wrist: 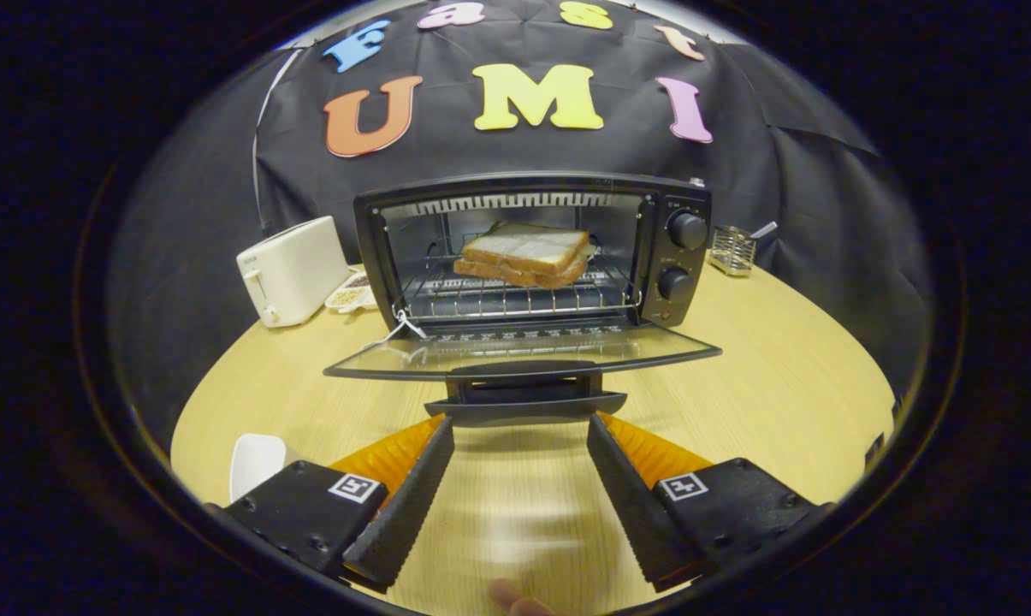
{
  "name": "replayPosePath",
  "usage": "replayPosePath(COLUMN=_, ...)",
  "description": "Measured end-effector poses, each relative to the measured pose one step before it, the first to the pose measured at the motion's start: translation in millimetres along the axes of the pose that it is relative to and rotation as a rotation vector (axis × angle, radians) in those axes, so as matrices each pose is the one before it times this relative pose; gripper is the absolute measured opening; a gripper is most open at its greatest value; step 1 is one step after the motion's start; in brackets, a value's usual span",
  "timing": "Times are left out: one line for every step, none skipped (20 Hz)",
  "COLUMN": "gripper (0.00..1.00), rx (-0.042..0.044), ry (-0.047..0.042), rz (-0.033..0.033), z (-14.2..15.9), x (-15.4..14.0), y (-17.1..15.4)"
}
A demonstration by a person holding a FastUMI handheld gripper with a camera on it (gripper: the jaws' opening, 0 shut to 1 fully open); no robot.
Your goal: Open the toaster oven, put the food inside, and close the toaster oven door.
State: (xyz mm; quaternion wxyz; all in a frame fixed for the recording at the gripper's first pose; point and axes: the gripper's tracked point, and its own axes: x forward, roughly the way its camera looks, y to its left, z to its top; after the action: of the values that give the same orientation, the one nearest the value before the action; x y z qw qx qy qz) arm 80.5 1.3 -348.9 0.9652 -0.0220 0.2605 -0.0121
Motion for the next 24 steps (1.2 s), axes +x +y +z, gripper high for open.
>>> replayPosePath(gripper=1.0, rx=-0.00081, ry=-0.01954, rz=0.00118, z=4.83, x=-2.69, y=0.62)
replayPosePath(gripper=1.0, rx=-0.00518, ry=-0.02541, rz=0.00107, z=5.6, x=-2.01, y=0.09)
replayPosePath(gripper=1.0, rx=-0.01052, ry=-0.02389, rz=-0.00025, z=5.75, x=-2.48, y=0.41)
replayPosePath(gripper=1.0, rx=-0.01114, ry=-0.01597, rz=-0.00201, z=3.22, x=-0.22, y=-0.27)
replayPosePath(gripper=1.0, rx=-0.01912, ry=-0.01452, rz=-0.00193, z=4.56, x=-1.18, y=-0.57)
replayPosePath(gripper=1.0, rx=-0.02326, ry=-0.01905, rz=-0.00271, z=5.89, x=-0.72, y=-0.31)
replayPosePath(gripper=1.0, rx=-0.02049, ry=-0.02034, rz=-0.0007, z=5.71, x=-1.07, y=-0.47)
replayPosePath(gripper=1.0, rx=-0.0108, ry=-0.01656, rz=0.00151, z=3.34, x=-0.37, y=0.43)
replayPosePath(gripper=1.0, rx=-0.00423, ry=-0.014, rz=0.00286, z=5.42, x=-0.51, y=-0.03)
replayPosePath(gripper=1.0, rx=-0.00451, ry=-0.01625, rz=-0.00961, z=4.42, x=2.44, y=-3.81)
replayPosePath(gripper=1.0, rx=-0.0011, ry=-0.01843, rz=0.00251, z=7.93, x=2.54, y=-2.26)
replayPosePath(gripper=1.0, rx=-0.00299, ry=-0.01127, rz=-0.0028, z=6.56, x=0.88, y=-0.28)
replayPosePath(gripper=1.0, rx=-0.00143, ry=-0.00804, rz=-0.00014, z=5.08, x=1.11, y=-2.28)
replayPosePath(gripper=1.0, rx=-0.00377, ry=-0.0023, rz=-0.01673, z=-2.94, x=3.73, y=-8.62)
replayPosePath(gripper=1.0, rx=-0.0054, ry=0.00095, rz=-0.01631, z=3.55, x=2.02, y=-6.0)
replayPosePath(gripper=1.0, rx=0.00135, ry=0.00001, rz=-0.00935, z=3.86, x=3.8, y=-4.61)
replayPosePath(gripper=1.0, rx=0.00702, ry=0.00131, rz=0.00269, z=4.71, x=-0.67, y=-2.94)
replayPosePath(gripper=1.0, rx=0.01241, ry=-0.00536, rz=0.01143, z=5.64, x=-3.96, y=0.59)
replayPosePath(gripper=1.0, rx=0.00681, ry=-0.00938, rz=0.01037, z=6.92, x=-5.78, y=-0.01)
replayPosePath(gripper=1.0, rx=0.00731, ry=-0.01087, rz=0.0028, z=8.2, x=-7.72, y=-1.73)
replayPosePath(gripper=1.0, rx=0.00455, ry=-0.01059, rz=0.00078, z=7.79, x=-8.72, y=-0.62)
replayPosePath(gripper=1.0, rx=0.0051, ry=-0.01575, rz=0.0026, z=10.08, x=-11.49, y=-0.44)
replayPosePath(gripper=1.0, rx=0.00478, ry=-0.01842, rz=0.0056, z=13.38, x=-12.31, y=1.08)
replayPosePath(gripper=1.0, rx=0.00575, ry=-0.01754, rz=0.00815, z=11.28, x=-11.5, y=1.68)
